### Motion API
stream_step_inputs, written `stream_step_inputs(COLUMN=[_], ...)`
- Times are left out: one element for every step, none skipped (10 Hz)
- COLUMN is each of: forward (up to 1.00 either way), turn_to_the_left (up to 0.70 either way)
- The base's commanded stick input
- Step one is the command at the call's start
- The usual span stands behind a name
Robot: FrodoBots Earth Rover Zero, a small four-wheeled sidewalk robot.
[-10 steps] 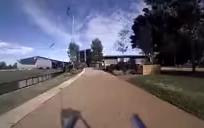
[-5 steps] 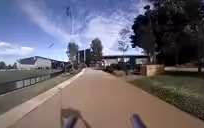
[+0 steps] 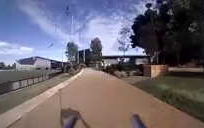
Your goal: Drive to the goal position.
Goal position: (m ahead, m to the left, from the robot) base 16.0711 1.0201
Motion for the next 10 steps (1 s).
stream_step_inputs(forward=[1.00,1.00,1.00,1.00,1.00,1.00,1.00,1.00,1.00,1.00], turn_to_the_left=[0.00,0.00,0.00,0.00,0.00,0.00,0.00,0.00,0.00,0.00])
